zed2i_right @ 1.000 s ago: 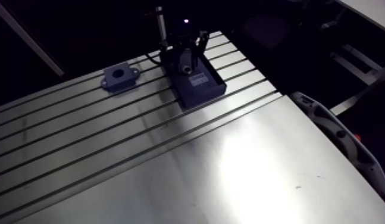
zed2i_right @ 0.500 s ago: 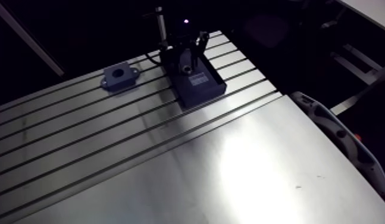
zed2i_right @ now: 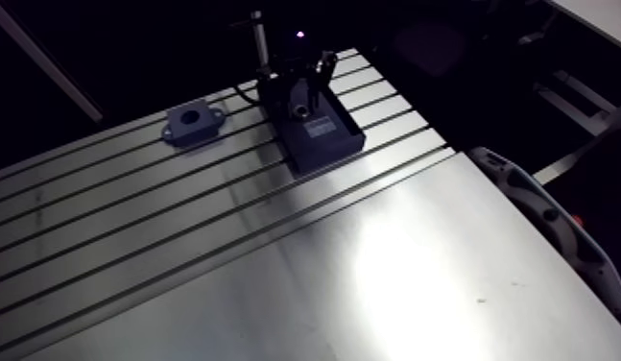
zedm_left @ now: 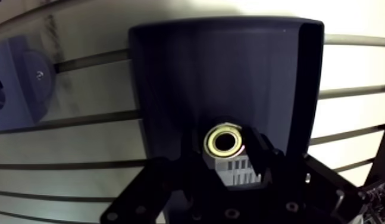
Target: Pick up the bearing and press it into the housing until flush.
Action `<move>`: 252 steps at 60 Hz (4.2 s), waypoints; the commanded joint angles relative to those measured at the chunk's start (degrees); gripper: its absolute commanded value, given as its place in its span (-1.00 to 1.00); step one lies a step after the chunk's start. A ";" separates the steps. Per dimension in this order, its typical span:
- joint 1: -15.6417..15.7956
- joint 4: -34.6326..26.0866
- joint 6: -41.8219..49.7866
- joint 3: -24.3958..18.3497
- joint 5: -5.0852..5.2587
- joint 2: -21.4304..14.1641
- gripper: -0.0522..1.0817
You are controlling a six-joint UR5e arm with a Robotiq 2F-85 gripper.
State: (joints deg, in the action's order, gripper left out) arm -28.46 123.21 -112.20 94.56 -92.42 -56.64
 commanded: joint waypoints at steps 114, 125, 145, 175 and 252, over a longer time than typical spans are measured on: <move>12.66 -10.88 4.80 -11.18 -1.94 -4.22 0.28; 15.15 -11.46 5.17 -13.20 -1.77 -2.40 0.28; 17.62 -10.93 5.19 -13.05 -1.57 -0.28 0.30; 18.42 -7.12 5.19 -11.32 -1.24 0.97 0.32; 18.61 -4.60 5.19 -8.30 -1.05 2.12 0.34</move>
State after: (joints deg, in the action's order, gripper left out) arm -9.78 118.61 -106.96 86.22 -93.42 -54.53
